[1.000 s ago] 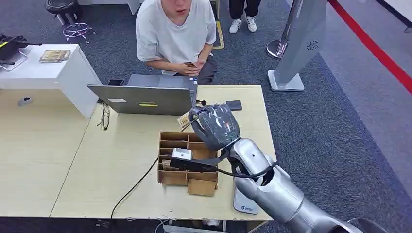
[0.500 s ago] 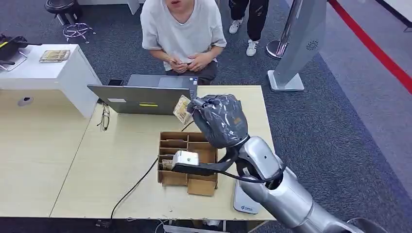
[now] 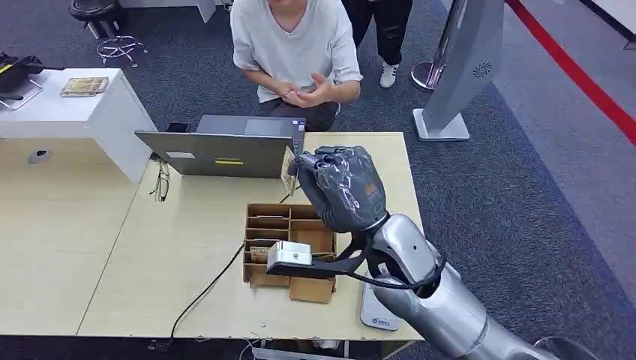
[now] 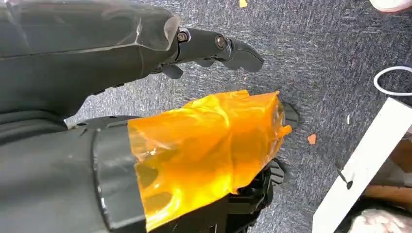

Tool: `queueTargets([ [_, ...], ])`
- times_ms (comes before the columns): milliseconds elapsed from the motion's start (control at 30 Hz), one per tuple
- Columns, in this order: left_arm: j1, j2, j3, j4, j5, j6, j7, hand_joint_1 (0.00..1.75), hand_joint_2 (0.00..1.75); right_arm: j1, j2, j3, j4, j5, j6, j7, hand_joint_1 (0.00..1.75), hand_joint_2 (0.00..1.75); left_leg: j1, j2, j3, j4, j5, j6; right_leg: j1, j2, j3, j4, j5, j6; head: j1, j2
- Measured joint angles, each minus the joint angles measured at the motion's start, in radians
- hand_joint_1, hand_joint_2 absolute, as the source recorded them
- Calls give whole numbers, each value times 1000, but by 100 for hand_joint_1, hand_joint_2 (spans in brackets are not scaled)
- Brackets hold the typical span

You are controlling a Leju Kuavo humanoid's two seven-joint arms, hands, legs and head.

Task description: Pass the card to the sensor for recognition and then transmit it.

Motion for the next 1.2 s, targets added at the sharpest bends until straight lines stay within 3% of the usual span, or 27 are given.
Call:
queueTargets([
  [333,-1,0,0,0,-11,-2,8,0,0,-1,0,5,2,2,11,0,175,175,0,0,0,0,0,0,0,0,0,0,0,0,0,0],
  [800,-4,-1,0,0,-37,-10,28,0,0,-53,8,5,69,-16,69,50,171,175,0,0,0,0,0,0,0,0,0,0,0,0,0,0],
  [1167,-8,-3,0,0,-71,-30,49,0,0,-102,16,8,204,144,135,141,159,175,0,0,0,0,0,0,0,0,0,0,0,0,0,0],
  [1200,-9,-5,0,0,-72,-31,52,0,0,-106,16,8,216,152,140,146,148,175,0,0,0,0,0,0,0,0,0,0,0,0,0,0],
])
